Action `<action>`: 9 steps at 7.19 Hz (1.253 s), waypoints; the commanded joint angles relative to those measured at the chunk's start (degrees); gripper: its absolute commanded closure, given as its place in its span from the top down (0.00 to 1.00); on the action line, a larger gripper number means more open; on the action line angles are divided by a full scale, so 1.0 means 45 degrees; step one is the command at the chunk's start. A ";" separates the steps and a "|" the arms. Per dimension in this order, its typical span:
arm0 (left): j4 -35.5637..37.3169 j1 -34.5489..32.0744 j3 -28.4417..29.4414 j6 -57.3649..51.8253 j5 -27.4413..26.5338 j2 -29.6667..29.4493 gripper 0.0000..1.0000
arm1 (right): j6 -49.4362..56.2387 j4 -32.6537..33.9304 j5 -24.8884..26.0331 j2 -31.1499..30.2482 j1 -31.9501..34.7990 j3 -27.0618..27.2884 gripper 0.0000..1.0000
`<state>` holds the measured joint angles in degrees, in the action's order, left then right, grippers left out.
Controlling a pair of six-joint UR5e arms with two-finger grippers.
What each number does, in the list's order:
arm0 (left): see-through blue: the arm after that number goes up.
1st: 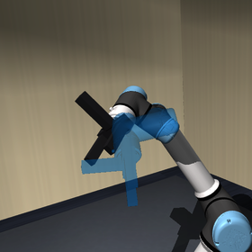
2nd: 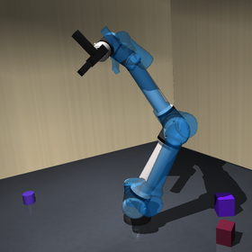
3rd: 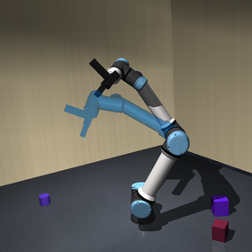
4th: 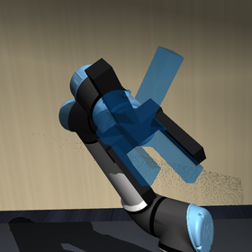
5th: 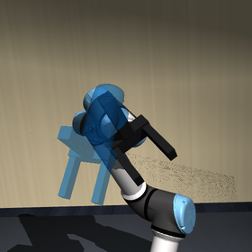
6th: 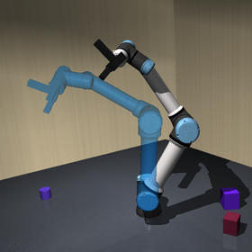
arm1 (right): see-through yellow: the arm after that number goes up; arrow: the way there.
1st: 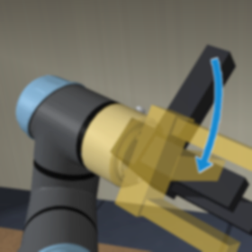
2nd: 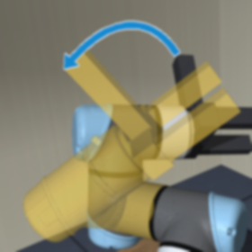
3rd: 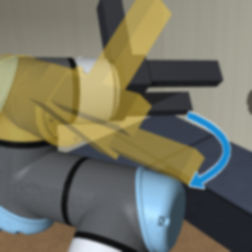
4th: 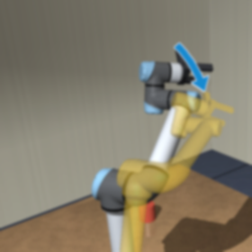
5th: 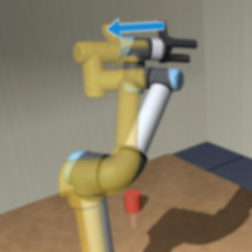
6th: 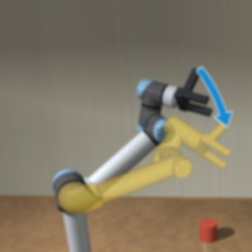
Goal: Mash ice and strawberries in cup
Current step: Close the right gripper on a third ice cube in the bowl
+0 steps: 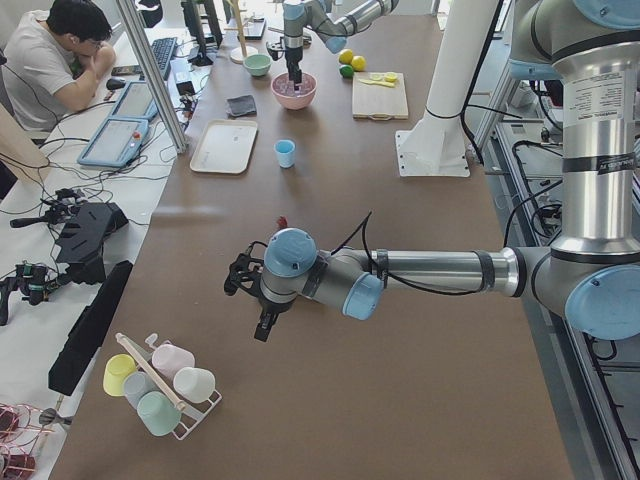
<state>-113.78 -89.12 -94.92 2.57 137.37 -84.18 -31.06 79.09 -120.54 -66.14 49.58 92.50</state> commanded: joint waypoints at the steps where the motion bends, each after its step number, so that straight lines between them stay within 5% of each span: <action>1: -0.0009 0.0000 0.0038 -0.0004 0.0000 -0.0062 0.98 | -0.0013 -0.0193 -0.0068 -0.0203 0.0016 -0.0049 0.83; 9: 0.0010 0.0020 0.0311 -0.0024 -0.0039 -0.0277 0.98 | -0.0950 -0.0232 -0.0049 -0.0049 -0.0394 -0.0067 0.80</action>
<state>-113.71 -89.06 -93.90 2.50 137.21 -85.20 -35.24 78.12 -120.79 -66.41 47.93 92.23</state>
